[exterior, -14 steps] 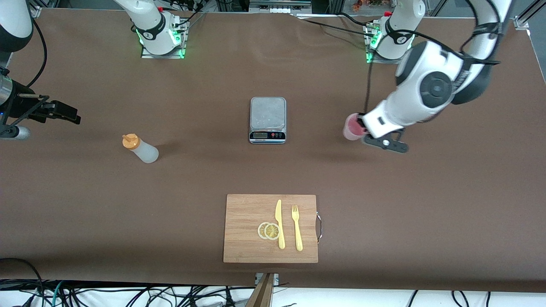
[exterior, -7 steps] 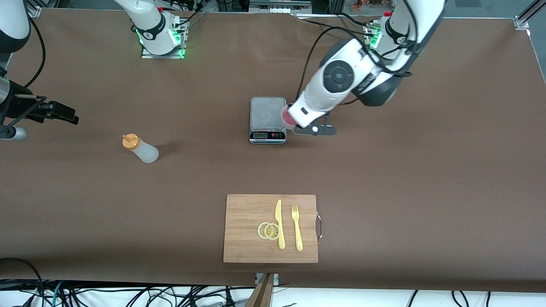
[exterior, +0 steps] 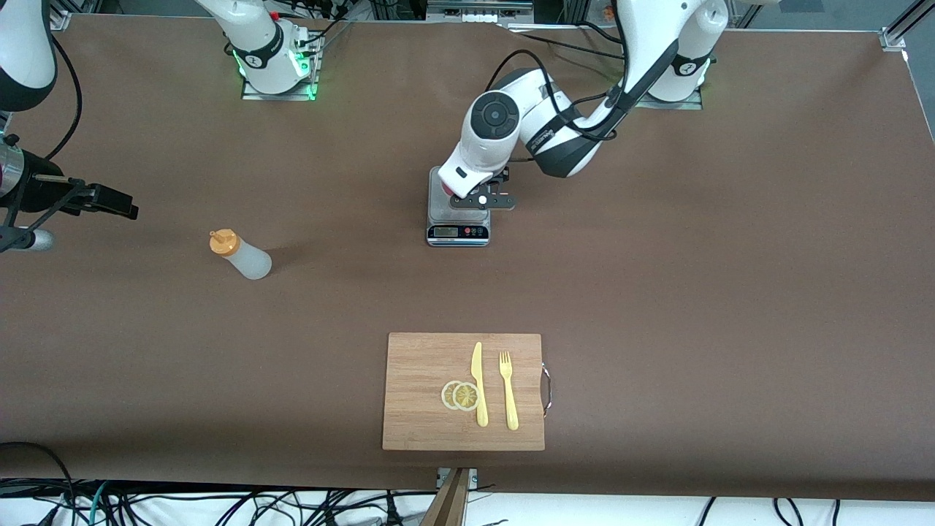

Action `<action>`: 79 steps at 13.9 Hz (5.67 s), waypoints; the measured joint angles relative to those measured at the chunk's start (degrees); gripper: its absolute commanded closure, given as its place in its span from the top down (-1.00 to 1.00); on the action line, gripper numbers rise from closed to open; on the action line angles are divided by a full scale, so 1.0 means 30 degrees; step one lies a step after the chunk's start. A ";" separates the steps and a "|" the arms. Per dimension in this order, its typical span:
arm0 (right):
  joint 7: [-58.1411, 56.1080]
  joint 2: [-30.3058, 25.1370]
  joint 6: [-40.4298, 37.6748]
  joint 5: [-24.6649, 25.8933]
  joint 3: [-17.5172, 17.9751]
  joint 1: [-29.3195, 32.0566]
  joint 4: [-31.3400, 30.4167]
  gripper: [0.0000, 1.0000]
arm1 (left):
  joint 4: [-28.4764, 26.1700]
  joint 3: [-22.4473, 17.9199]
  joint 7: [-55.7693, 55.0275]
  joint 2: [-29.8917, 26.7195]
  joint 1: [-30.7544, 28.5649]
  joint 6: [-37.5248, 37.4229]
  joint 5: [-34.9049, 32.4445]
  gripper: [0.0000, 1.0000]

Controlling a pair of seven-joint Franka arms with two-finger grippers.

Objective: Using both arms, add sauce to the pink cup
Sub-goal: 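Carry the pink cup with the left gripper onto the scale, then release the cup and raise the left gripper back to rest, then reach the right gripper to the white sauce bottle and grasp it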

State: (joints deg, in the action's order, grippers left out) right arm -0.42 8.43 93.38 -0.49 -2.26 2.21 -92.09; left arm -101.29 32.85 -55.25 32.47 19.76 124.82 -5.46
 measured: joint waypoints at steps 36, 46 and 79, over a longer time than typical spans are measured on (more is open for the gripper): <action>-3.5686 0.8501 -0.1454 -1.1664 -0.0560 0.7016 -0.0534 1.00 | 0.3640 -0.8031 1.6996 -0.9709 -0.8256 -1.1769 0.2839 1.00; -4.5788 1.2028 -0.3682 -1.6017 -0.0382 0.7467 -0.1922 1.00 | 0.1701 -0.7705 1.6999 -1.1445 -0.7970 -1.1530 0.2222 1.00; -4.9375 1.3921 -0.3398 -1.9998 0.0751 0.5642 -0.0864 -1.00 | 0.1701 -0.7559 1.6999 -1.1444 -0.7955 -1.2087 0.2222 1.00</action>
State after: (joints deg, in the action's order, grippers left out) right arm -148.55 50.19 83.19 -60.49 -0.01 19.13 -94.68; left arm -96.19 10.17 -4.25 -1.86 -4.10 88.56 1.21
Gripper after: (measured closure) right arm 0.621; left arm 0.000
